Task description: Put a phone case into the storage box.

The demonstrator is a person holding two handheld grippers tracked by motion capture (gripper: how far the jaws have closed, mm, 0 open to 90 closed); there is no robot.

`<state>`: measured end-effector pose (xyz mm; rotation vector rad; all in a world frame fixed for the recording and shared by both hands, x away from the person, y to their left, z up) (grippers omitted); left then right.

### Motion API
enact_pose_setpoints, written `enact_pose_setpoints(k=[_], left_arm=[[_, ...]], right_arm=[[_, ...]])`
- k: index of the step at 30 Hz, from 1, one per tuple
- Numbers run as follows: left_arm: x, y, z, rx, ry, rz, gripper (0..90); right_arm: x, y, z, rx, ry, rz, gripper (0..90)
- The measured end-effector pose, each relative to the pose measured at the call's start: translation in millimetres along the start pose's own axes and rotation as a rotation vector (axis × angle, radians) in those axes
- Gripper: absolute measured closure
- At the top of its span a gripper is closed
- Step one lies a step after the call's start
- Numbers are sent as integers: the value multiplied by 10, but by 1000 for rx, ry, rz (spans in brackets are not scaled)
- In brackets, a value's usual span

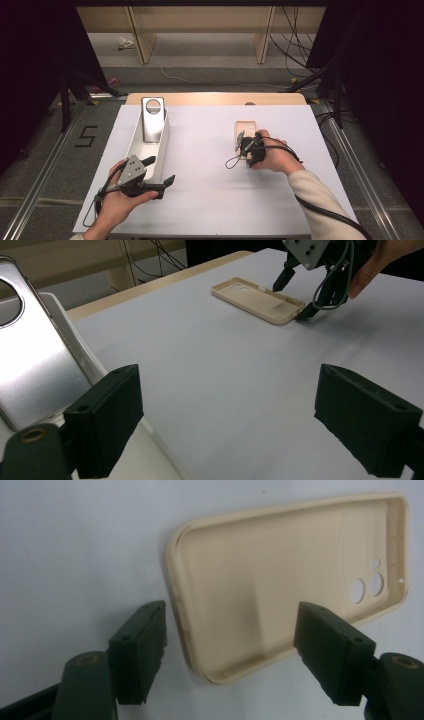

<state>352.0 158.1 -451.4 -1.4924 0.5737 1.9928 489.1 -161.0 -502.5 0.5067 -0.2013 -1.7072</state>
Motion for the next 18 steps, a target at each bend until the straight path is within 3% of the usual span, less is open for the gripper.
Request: enact_pose_setpoints(k=[10,18], left_arm=[[-1,10,-4,3,1,-1,117],[-1,9,-3,3,1,0,118]], right_arm=[[-49,-32,-6,-72,-3,45,508],[-69,-50,-4,-100,-19,81,592]])
Point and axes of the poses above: each handheld gripper's, and its own axes: z roughly backward along the jaws, x roughly out of its underside, y roughly to its right, the point moved 5 cm from there along -z, roughly forward along the jaws, and after that the axes turned 7 degrees about y, right-handed, at the moved point
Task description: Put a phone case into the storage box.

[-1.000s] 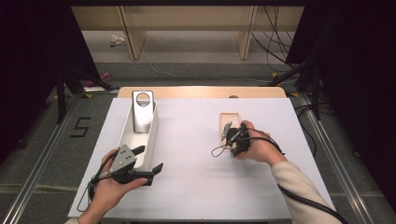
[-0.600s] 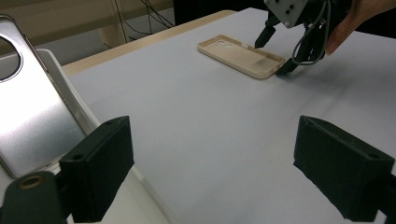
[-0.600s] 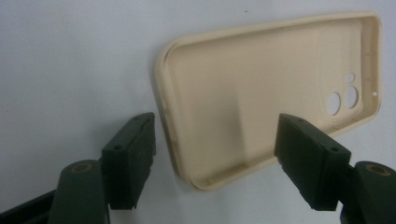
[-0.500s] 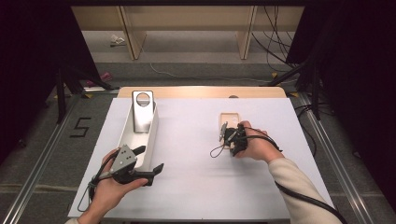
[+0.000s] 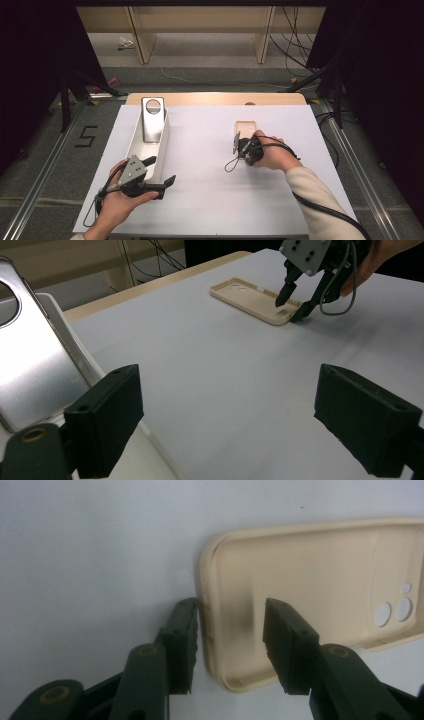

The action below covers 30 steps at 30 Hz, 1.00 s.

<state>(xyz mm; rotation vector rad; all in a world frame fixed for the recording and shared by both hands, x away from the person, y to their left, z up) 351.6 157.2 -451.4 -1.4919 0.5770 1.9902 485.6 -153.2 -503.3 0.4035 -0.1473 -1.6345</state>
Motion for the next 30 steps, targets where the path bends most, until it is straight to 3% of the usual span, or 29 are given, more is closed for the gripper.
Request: enact_pose_setpoints(k=[15,30], left_arm=[[5,12,-7,4,-2,1,121],[8,14,-10,7,-3,4,129]], right_arm=[[-9,-64,1,-48,0,36,787],[-1,-79,-5,-53,20,63,848]])
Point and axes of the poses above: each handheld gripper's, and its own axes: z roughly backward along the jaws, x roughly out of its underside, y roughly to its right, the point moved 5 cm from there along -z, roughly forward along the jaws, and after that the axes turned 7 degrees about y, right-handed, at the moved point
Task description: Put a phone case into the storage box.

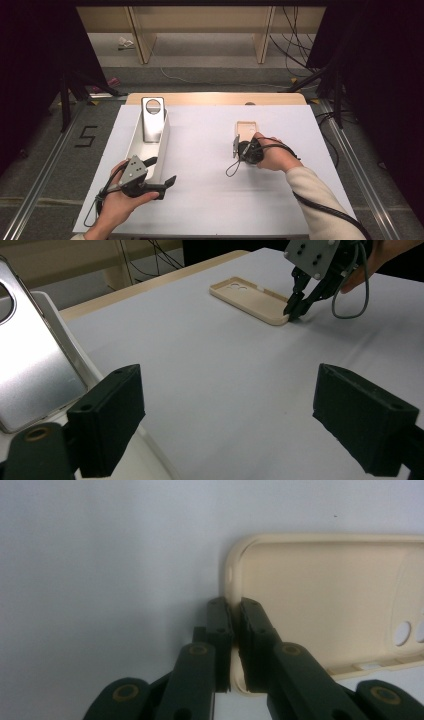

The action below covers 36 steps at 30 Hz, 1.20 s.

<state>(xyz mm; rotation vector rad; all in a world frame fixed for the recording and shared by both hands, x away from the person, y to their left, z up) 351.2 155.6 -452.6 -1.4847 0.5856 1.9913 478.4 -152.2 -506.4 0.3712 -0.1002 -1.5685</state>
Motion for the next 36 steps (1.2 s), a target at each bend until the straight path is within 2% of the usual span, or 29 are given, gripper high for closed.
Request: enact_pose_setpoints(k=[3,9,15,17,18,28,36], left_arm=[[-1,1,1,0,-1,-1,129],[2,-5,1,-1,-1,2,130],[4,-6,0,-3,-2,3,131],[4,-9,1,-4,-1,5,131],[4,-10,1,-4,-1,5,132],[8,-10,-4,-5,-3,5,132],[7,-12,-4,-7,-3,3,135]], right_arm=[[6,-2,8,3,-3,7,851],[23,-12,18,9,14,-11,859],[51,-9,28,17,49,-13,868],[66,-23,42,22,60,-34,872],[74,-17,48,24,70,-28,875],[151,-41,208,58,178,-95,881],[115,-146,366,64,289,-122,881]])
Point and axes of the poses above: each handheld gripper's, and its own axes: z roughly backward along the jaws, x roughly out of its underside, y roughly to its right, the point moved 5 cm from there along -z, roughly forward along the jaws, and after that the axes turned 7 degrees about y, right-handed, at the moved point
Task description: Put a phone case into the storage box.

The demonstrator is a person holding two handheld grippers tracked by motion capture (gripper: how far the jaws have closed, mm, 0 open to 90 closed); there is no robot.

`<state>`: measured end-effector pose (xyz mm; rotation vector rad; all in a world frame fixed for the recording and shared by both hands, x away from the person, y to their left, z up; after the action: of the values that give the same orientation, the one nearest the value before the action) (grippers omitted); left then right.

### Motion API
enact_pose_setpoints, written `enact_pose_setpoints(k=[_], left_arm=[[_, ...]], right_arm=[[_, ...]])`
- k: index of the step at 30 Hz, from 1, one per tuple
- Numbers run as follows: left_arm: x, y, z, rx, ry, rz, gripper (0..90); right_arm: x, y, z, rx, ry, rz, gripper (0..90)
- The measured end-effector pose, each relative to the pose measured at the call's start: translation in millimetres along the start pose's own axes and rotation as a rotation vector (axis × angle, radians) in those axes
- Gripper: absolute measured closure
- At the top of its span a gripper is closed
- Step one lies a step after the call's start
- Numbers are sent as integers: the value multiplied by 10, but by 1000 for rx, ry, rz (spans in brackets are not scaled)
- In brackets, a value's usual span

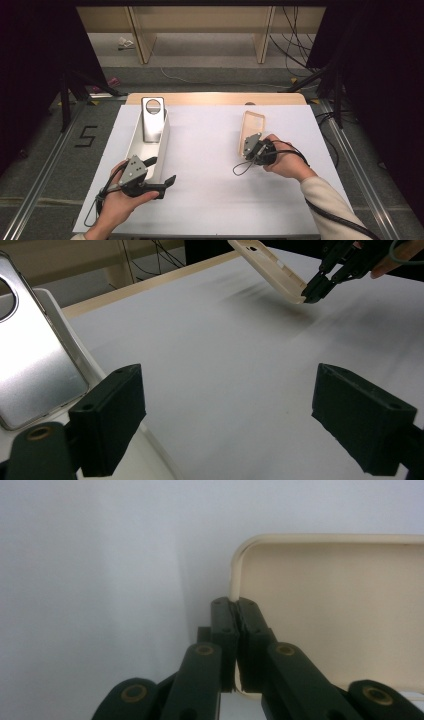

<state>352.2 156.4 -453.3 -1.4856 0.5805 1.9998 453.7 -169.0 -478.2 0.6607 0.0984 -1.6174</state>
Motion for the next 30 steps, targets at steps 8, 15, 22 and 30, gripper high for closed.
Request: enact_pose_setpoints(k=[8,15,22,30], left_arm=[[1,-5,3,-3,0,1,135],[3,-15,8,-9,0,0,136],[5,-16,4,-12,0,1,137],[10,-21,3,-12,-3,3,138]], right_arm=[[-100,-147,109,-18,95,-17,880],[-156,-299,205,-36,150,-29,881],[-202,-409,292,-48,206,-46,881],[-237,-518,324,-65,235,-51,881]])
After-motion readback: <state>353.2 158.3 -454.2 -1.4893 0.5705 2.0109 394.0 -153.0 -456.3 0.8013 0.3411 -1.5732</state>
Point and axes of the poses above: each handheld gripper's, and its own axes: z roughly backward along the jaws, x roughly out of its underside, y roughly to its right, the point moved 5 cm from there along -z, roughly forward along the jaws, and after that the axes turned 7 degrees about y, right-handed, at the moved point
